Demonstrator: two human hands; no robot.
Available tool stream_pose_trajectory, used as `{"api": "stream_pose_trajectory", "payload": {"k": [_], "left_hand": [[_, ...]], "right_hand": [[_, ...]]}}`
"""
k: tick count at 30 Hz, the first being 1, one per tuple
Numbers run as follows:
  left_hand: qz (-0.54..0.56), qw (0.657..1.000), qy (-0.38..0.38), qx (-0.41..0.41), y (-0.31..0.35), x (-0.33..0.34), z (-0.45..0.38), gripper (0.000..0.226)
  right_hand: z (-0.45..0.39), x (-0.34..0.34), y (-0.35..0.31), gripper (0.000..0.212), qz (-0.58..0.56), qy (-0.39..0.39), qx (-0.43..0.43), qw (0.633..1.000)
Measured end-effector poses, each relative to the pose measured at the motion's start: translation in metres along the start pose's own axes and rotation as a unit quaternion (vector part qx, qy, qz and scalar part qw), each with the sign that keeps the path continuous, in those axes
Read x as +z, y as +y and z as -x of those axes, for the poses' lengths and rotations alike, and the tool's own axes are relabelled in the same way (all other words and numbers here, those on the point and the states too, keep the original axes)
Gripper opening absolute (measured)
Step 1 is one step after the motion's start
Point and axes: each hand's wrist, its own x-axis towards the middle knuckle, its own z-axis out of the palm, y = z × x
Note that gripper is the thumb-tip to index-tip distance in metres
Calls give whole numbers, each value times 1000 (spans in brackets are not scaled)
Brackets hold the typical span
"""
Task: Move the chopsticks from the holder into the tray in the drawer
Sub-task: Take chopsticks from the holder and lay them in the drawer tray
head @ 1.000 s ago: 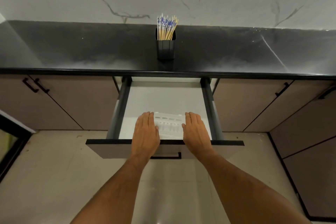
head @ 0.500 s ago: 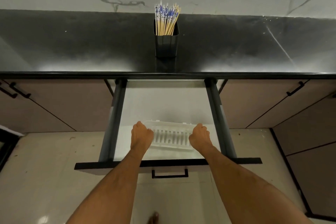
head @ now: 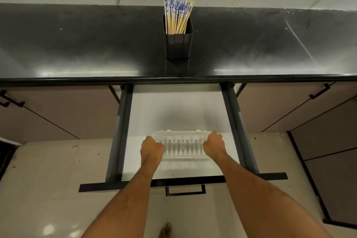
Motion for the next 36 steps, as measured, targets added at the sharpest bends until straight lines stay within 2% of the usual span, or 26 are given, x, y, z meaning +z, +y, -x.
{"api": "stream_pose_trajectory", "payload": {"k": [11, 15, 20, 25, 32, 36], "left_hand": [[-4, 1000, 10, 14, 3, -5, 4, 26], [-38, 993, 48, 98, 30, -24, 5, 33], [-90, 953, 129, 258, 96, -67, 3, 40], [-150, 898, 188, 367, 165, -111, -2, 56], [-178, 843, 252, 440, 263, -156, -28, 54], [-189, 831, 270, 448, 302, -166, -50, 51]], "right_hand": [[7, -4, -1, 33, 17, 19, -9, 1000], [12, -29, -13, 33, 70, 60, -66, 993], [9, -86, -50, 62, 146, 158, -150, 965], [3, -153, -98, 70, 184, 229, -202, 934], [-23, -232, -162, 70, 168, 296, -271, 900], [-51, -258, -193, 69, 165, 315, -298, 886]]}}
